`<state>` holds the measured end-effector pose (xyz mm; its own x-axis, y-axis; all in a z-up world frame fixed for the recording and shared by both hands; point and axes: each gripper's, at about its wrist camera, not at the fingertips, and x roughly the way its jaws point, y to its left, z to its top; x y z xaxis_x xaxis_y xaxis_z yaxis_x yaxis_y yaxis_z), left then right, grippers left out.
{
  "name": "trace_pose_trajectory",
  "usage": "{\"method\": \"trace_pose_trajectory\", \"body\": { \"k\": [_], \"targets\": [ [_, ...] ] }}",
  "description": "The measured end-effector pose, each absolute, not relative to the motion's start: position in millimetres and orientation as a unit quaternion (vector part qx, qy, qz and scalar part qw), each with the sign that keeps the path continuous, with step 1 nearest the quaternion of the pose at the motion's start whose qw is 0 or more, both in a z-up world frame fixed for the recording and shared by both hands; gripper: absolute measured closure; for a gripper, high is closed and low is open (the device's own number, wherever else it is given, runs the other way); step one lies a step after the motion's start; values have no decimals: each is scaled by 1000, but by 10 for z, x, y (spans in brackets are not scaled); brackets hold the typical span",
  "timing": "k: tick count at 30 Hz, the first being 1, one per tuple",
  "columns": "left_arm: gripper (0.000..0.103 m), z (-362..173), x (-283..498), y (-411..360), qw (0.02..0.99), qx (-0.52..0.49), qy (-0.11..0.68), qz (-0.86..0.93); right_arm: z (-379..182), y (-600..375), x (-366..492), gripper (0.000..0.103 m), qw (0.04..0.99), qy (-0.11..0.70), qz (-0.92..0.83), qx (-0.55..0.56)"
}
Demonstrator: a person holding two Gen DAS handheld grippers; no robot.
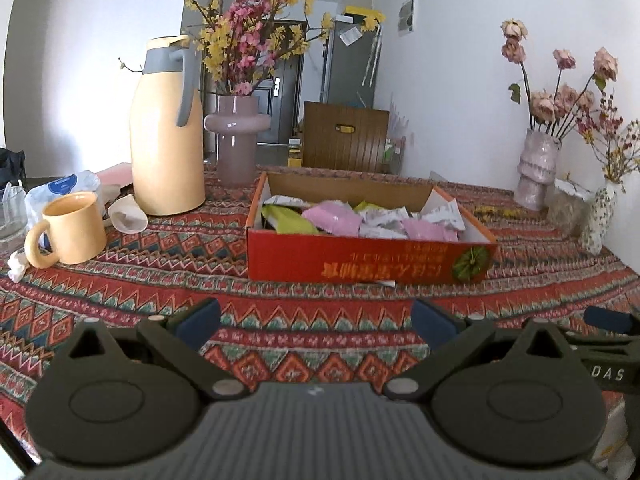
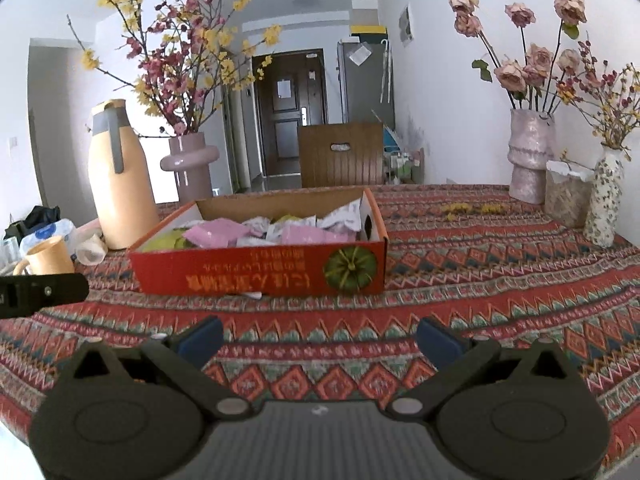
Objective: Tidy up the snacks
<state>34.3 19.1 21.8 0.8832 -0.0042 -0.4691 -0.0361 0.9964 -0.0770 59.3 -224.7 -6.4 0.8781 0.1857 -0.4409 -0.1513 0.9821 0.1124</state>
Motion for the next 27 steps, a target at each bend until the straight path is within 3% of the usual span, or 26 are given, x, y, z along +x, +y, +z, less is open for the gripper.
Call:
{"method": "trace_pose_trajectory", "body": {
  "k": [27],
  "targets": [
    [0,30,315,195,962,-38,269,8,-167,-2286,513,0,963,253,84,37]
  ]
}}
